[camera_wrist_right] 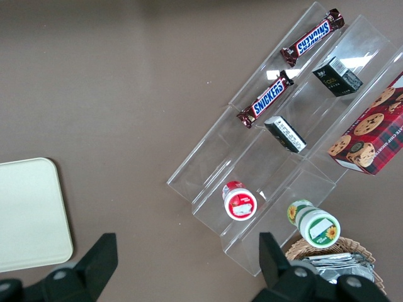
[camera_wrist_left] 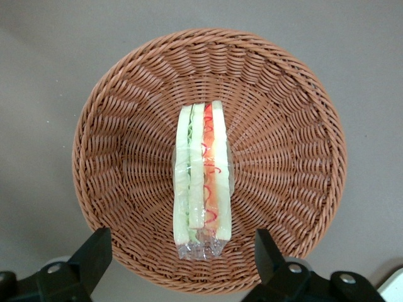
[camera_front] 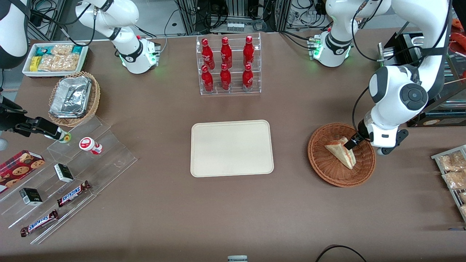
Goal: Place sandwich from basket to tray
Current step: 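Lower the open left gripper around the sandwich and close it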
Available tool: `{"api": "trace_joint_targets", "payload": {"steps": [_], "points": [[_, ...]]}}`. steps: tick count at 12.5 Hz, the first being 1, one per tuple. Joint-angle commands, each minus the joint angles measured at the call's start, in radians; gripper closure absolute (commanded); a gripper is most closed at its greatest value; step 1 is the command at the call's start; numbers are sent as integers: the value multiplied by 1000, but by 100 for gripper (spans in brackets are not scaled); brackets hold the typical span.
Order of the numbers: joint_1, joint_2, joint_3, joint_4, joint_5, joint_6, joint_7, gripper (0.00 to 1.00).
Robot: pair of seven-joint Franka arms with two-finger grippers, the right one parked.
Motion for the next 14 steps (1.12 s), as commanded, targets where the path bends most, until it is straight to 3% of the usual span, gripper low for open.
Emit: {"api": "trace_joint_targets", "payload": {"steps": [1, 14], "points": [[-37, 15, -1, -6, 7, 19, -29, 0], [-39, 133, 4, -15, 7, 149, -28, 0]]}}
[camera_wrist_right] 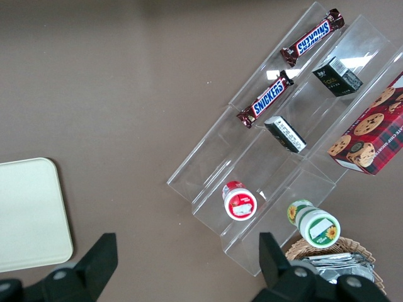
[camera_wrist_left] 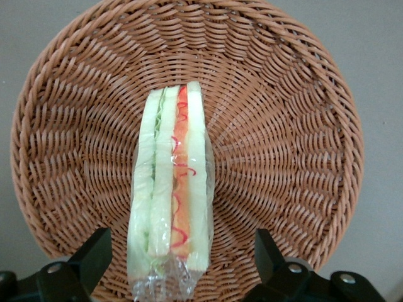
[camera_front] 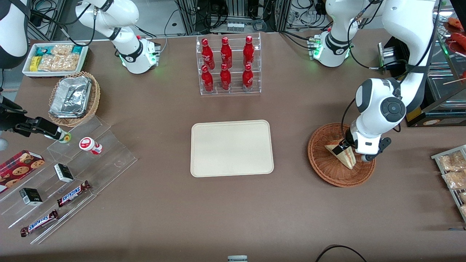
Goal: Place sandwich from basket to tray
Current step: 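Lower the open left gripper around the sandwich and close it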
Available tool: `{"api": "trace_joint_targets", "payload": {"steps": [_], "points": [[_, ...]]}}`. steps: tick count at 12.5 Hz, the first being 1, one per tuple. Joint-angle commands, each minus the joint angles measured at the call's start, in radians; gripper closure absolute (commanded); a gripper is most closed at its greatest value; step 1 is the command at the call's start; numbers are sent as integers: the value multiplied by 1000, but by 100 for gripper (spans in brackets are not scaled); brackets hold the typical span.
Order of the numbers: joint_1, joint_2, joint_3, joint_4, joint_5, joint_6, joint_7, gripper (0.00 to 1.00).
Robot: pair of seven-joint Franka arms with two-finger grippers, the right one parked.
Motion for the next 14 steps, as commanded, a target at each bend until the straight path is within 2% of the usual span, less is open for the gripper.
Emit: {"api": "trace_joint_targets", "payload": {"steps": [1, 4, 5, 6, 7, 8, 11, 14], "points": [[-2, 22, 4, -10, 8, 31, -19, 0], [-1, 34, 6, -15, 8, 29, -21, 3], [-1, 34, 7, -15, 8, 28, -22, 29], [-1, 32, 7, -15, 8, 26, -21, 60], [-1, 29, 7, -15, 8, 20, -21, 84], [-1, 25, 7, -15, 8, 17, -19, 100], [-5, 20, 7, -15, 10, 1, -13, 100], [-10, -27, 3, 5, 14, -92, -10, 100]]}}
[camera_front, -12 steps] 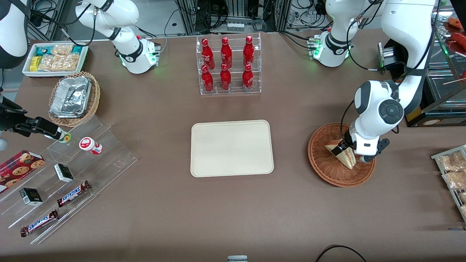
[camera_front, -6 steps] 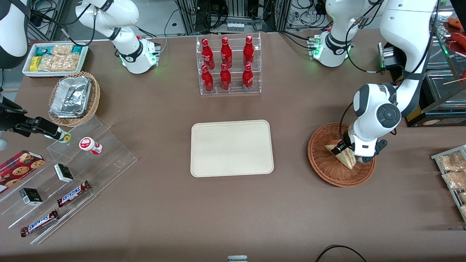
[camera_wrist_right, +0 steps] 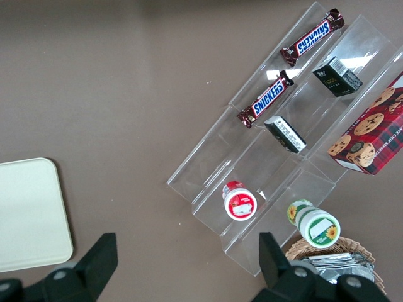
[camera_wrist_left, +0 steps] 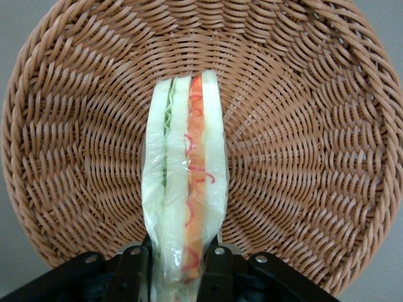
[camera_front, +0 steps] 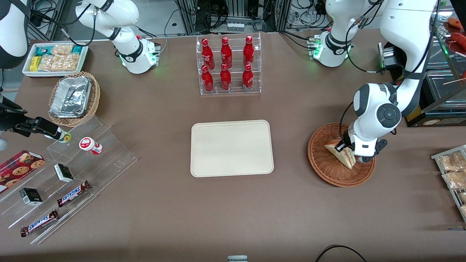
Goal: Place sandwich from basket to tray
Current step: 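Lift the sandwich out of the basket with the left gripper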
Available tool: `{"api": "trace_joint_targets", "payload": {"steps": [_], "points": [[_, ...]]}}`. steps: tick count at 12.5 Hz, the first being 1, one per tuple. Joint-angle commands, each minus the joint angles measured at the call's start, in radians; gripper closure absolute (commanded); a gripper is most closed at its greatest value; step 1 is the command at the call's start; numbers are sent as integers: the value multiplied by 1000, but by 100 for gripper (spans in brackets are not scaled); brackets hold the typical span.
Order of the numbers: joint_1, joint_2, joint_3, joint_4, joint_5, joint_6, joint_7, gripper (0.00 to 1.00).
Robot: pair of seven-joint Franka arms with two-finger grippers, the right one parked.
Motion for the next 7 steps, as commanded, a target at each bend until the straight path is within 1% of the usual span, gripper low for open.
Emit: {"api": "trace_joint_targets", "payload": {"steps": [1, 4, 7], "points": [[-13, -68, -8, 41, 12, -129, -10, 100], [-72, -58, -28, 181, 10, -326, -23, 100], [-149, -38, -29, 256, -2, -381, -11, 100]]}}
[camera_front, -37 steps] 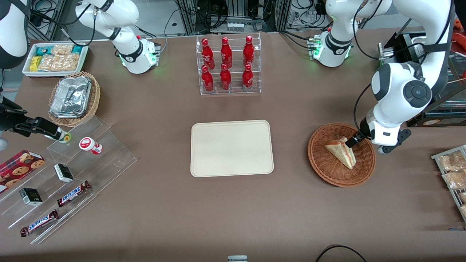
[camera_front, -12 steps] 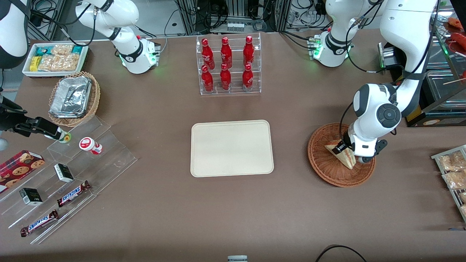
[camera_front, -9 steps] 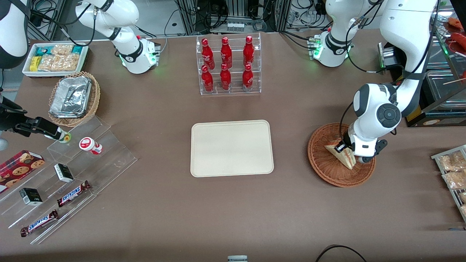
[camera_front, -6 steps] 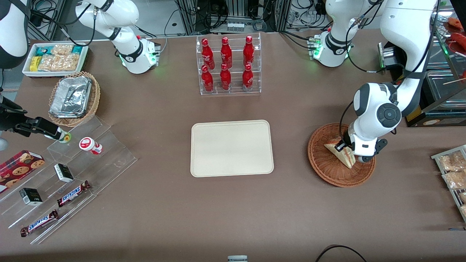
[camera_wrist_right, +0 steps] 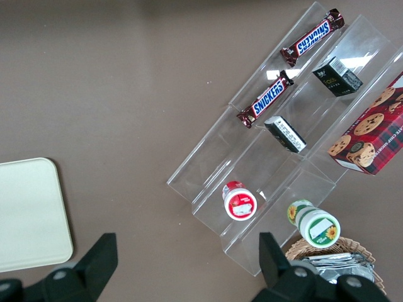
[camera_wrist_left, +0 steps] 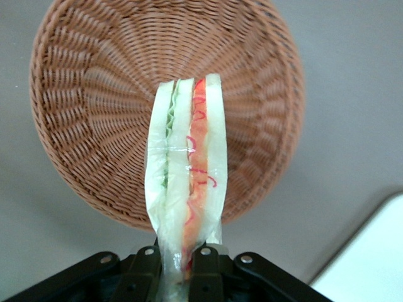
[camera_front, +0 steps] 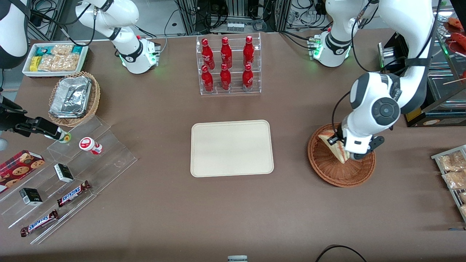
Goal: Place sandwich from basket to tray
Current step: 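Lift the sandwich out of the basket with the left gripper, then carry the sandwich over the cream tray and lower it onto it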
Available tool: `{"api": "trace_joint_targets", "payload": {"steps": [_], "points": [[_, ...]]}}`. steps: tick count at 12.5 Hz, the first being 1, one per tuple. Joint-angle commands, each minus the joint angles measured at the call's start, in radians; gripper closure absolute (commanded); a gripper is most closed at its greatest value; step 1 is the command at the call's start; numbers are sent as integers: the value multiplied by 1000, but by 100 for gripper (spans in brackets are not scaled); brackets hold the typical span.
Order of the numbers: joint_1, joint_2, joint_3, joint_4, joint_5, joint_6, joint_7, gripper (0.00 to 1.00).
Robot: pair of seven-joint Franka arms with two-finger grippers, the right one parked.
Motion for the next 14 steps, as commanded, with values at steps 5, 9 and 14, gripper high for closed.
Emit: {"api": "trace_joint_targets", "payload": {"steps": [5, 9, 14], "points": [[-236, 126, 8, 159, -3, -25, -6, 100], [-355, 230, 8, 282, -3, -25, -6, 100], [-474, 416, 6, 487, -6, -24, -67, 100]]}}
